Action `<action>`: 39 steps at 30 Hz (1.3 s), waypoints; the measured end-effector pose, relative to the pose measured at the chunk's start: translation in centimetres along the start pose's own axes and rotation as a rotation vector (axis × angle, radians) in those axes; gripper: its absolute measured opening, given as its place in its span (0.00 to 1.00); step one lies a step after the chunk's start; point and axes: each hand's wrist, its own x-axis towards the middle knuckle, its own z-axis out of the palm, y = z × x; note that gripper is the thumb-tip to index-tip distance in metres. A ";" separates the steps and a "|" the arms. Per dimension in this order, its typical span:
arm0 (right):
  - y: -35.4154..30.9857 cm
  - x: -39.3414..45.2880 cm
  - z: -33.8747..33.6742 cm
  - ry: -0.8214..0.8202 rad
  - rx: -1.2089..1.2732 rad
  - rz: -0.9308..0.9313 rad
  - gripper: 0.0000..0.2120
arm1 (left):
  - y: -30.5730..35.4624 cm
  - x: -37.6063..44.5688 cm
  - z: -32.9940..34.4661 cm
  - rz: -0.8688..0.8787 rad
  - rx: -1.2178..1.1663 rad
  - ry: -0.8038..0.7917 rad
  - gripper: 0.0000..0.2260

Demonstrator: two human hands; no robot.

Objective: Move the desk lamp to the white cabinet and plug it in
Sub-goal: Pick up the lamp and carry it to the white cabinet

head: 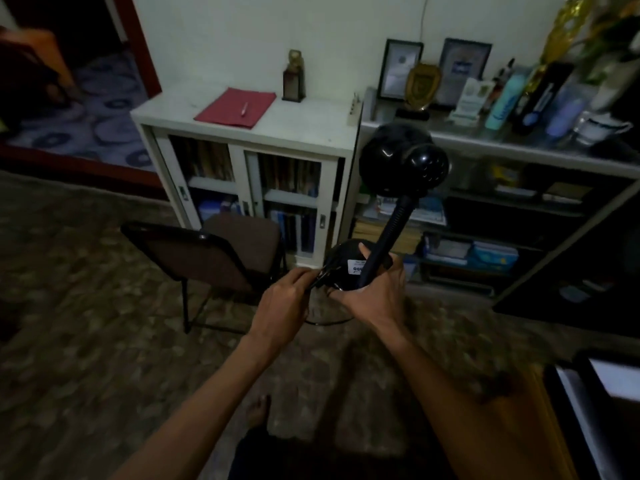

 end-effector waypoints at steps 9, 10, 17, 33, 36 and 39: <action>-8.7 19.4 9.8 0.005 -0.136 -0.021 0.54 | -14.4 19.9 -2.9 0.121 0.035 0.065 0.23; -9.6 21.6 10.6 0.013 -0.143 -0.029 0.54 | -15.7 22.2 -3.1 0.128 0.030 0.070 0.22; -12.1 36.9 15.4 0.004 -0.174 -0.020 0.53 | -23.6 37.1 -1.0 0.128 -0.015 0.113 0.19; -8.2 67.8 27.5 -0.116 -0.057 -0.009 0.47 | -36.6 64.1 9.0 -0.241 -0.209 0.064 0.16; -7.0 70.4 29.1 -0.152 -0.065 0.022 0.48 | -38.5 67.1 10.4 -0.278 -0.225 0.000 0.16; -6.1 72.5 30.4 -0.167 -0.074 0.030 0.47 | -40.3 69.6 11.6 -0.337 -0.301 -0.054 0.13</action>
